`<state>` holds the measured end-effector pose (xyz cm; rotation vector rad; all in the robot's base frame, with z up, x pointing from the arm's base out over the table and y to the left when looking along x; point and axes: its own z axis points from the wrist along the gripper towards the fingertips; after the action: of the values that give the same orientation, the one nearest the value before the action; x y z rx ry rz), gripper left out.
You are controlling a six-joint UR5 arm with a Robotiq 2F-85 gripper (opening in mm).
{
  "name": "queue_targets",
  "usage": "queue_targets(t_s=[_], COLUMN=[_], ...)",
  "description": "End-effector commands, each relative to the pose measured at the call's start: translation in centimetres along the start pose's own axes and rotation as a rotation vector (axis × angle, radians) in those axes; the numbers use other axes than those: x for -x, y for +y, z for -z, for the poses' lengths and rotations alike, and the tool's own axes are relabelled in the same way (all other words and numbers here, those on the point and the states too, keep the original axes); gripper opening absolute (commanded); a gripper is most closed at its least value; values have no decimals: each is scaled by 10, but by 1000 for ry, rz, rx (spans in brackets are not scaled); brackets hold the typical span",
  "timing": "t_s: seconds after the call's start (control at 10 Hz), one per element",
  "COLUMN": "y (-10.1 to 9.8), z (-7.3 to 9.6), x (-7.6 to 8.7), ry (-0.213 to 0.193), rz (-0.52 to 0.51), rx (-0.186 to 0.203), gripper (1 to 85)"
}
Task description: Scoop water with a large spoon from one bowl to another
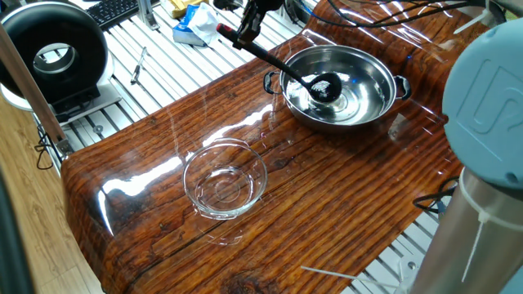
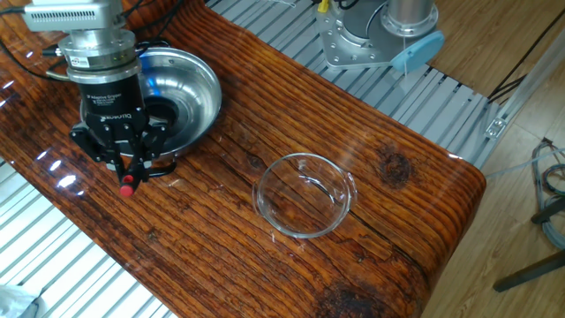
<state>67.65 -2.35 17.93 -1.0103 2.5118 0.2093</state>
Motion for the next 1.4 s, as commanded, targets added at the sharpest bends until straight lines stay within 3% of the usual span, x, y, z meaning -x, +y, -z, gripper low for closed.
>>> queue_targets(t_s=[0.0, 0.4, 0.7, 0.8, 1.1, 1.3], y=[0, 4, 14, 14, 19, 15], z=[7, 8, 10, 11, 12, 13], x=[0, -4, -13, -16, -14, -20], ry=[6, 28, 81, 102, 100, 120], rz=[-22, -61, -112, -116, -128, -128], rx=[-24, -20, 0, -12, -16, -31], gripper=[10, 10, 10, 10, 10, 10])
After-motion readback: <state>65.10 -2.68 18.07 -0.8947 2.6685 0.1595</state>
